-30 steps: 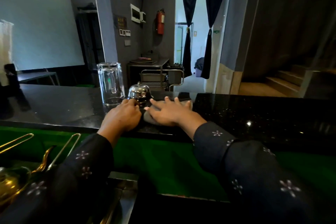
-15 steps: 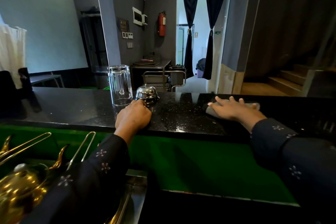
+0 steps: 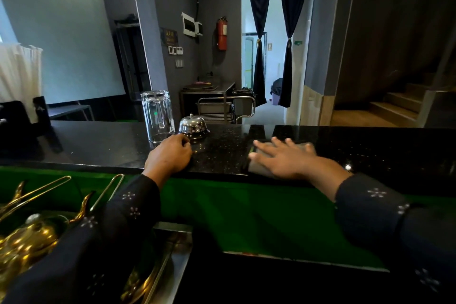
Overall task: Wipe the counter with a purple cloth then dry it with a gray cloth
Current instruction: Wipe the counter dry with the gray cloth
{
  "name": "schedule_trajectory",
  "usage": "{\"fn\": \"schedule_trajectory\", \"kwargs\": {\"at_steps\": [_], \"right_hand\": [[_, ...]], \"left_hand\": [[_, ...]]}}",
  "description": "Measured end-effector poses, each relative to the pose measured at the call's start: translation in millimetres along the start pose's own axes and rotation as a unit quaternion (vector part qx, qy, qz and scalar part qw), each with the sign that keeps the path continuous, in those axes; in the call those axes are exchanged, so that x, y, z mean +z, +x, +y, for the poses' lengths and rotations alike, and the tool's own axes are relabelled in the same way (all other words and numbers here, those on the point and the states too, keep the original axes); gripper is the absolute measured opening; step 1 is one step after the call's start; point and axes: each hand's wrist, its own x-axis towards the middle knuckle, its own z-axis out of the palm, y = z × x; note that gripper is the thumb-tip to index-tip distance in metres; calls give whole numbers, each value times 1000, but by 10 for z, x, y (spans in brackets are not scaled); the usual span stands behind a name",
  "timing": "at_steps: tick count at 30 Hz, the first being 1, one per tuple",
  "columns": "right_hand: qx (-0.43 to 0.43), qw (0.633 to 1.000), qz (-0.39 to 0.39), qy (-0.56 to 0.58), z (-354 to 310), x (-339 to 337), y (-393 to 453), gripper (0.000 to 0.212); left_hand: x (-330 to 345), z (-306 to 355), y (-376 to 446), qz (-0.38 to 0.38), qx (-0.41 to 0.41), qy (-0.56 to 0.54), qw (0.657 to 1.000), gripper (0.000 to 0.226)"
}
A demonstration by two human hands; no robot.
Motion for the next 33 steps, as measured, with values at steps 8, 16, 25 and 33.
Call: {"fn": "schedule_trajectory", "kwargs": {"at_steps": [8, 16, 25, 33], "right_hand": [[99, 995, -9, 26, -207, -101, 316, 73], [-89, 996, -9, 14, -706, 101, 134, 68], [30, 999, -17, 36, -727, -80, 1321, 75], [49, 998, -9, 32, -340, -99, 1747, 87]], "left_hand": [[51, 26, -9, 70, -31, 12, 997, 26], [48, -22, 59, -10, 16, 88, 996, 43], [146, -96, 211, -71, -9, 101, 992, 69], [127, -142, 228, -92, 8, 106, 990, 75]]}}
